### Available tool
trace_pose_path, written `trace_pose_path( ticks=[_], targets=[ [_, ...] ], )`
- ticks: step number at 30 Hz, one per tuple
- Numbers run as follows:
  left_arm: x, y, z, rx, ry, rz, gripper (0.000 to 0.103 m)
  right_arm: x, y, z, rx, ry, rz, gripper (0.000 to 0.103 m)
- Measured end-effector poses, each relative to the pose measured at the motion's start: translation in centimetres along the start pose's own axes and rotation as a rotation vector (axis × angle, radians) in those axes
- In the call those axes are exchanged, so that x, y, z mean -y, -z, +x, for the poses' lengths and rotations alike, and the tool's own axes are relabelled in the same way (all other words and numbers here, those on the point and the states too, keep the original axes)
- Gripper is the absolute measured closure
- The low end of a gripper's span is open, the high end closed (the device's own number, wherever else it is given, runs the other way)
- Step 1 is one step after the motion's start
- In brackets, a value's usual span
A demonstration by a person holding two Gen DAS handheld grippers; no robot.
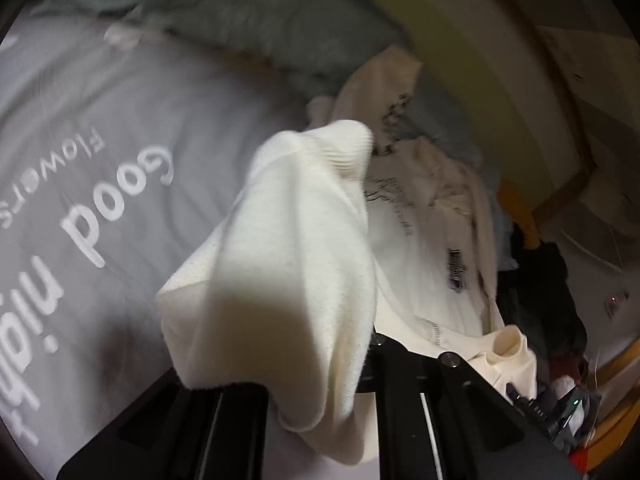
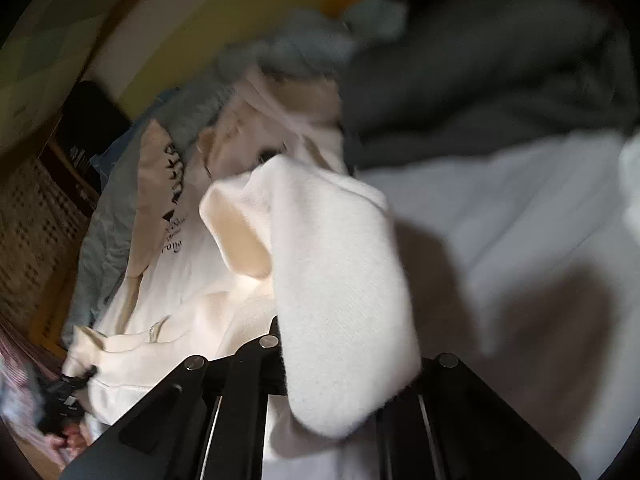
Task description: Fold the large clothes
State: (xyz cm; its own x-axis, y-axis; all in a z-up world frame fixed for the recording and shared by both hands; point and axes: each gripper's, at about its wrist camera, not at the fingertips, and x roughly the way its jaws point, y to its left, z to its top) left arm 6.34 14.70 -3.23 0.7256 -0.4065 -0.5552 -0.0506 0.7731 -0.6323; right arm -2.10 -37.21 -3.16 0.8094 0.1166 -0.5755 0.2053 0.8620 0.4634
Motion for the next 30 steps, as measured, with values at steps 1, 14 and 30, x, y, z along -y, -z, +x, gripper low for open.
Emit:
trace_pose_path(
  ticks=[1,14,30],
  targets=[
    [0.6,0.2,-0.6,0.005,-0.001,0.020,0.093,-0.7,0.1,-1.2,0.038,0.023,-0.045,0.092],
    [-0.8,4.5,-4.1,-0.011,-0.163,0.122,0.089,-1.3,6.1,-8.4,0.021,0.144,-0.120,0.091],
    [3.4,6.1,-4.9,0.176,-0.528,0.532,0.019,-1.8,5.7,-9.2,0.122,0.484,-0.352,0.044]
  ],
)
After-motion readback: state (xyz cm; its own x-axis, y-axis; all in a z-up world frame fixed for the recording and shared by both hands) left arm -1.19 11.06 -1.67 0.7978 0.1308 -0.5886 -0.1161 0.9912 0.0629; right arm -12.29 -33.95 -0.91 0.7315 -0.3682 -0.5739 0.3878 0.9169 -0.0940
